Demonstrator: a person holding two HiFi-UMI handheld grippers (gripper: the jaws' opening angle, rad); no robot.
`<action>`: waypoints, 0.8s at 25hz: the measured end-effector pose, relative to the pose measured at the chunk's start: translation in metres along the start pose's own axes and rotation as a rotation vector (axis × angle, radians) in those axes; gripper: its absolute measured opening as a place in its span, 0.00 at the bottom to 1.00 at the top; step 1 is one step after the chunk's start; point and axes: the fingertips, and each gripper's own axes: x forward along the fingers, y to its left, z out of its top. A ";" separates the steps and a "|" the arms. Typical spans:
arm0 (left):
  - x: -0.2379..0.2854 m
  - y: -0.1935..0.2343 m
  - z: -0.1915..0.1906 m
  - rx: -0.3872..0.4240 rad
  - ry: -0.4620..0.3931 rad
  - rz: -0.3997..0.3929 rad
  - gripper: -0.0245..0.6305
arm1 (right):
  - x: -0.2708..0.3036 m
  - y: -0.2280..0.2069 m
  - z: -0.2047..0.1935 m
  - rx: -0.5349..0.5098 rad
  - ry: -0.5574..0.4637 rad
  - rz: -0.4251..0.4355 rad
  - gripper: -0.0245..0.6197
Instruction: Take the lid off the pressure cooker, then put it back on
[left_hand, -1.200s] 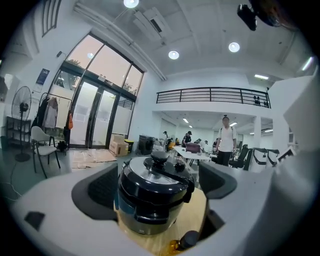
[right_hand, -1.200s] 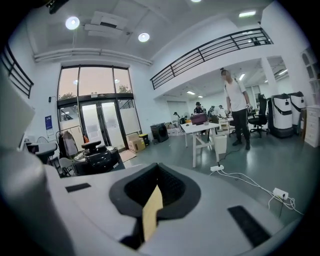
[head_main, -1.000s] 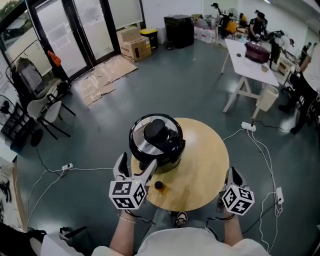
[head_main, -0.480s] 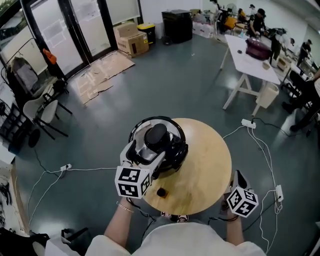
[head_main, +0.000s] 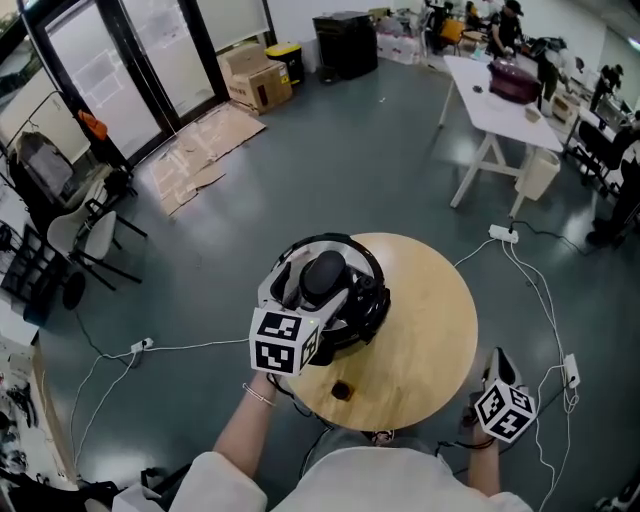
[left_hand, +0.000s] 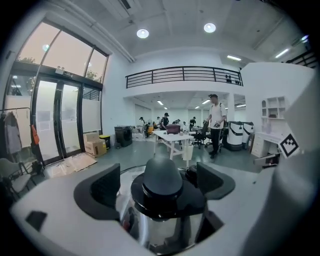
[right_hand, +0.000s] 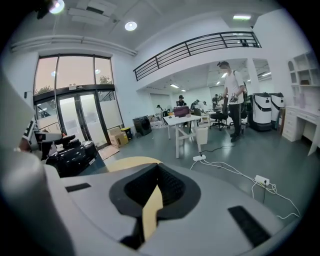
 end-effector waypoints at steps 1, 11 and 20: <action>0.004 0.000 0.000 0.007 0.007 -0.006 0.76 | -0.002 -0.002 -0.002 0.002 0.004 -0.010 0.04; 0.030 0.000 -0.008 0.054 0.119 -0.048 0.72 | -0.020 -0.023 -0.016 0.019 0.021 -0.094 0.04; 0.038 -0.001 -0.017 0.136 0.269 -0.080 0.63 | -0.026 -0.032 -0.021 0.046 0.018 -0.132 0.04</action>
